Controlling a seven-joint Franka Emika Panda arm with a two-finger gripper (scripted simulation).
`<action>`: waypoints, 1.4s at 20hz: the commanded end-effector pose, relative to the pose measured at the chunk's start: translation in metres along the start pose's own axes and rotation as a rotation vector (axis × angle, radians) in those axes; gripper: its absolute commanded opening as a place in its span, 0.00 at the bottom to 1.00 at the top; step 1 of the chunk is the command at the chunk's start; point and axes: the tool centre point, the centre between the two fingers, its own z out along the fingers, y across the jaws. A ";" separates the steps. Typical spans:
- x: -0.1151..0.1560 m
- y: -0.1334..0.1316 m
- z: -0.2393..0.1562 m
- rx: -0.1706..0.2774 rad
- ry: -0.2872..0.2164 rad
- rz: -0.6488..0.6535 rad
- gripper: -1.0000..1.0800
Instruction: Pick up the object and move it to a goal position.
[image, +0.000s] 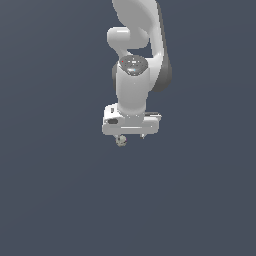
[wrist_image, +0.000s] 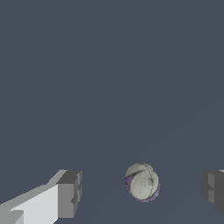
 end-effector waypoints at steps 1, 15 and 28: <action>0.000 0.000 0.000 0.000 0.000 0.000 0.96; -0.004 0.036 -0.003 -0.029 0.003 0.046 0.96; -0.028 0.039 0.030 -0.014 -0.010 -0.105 0.96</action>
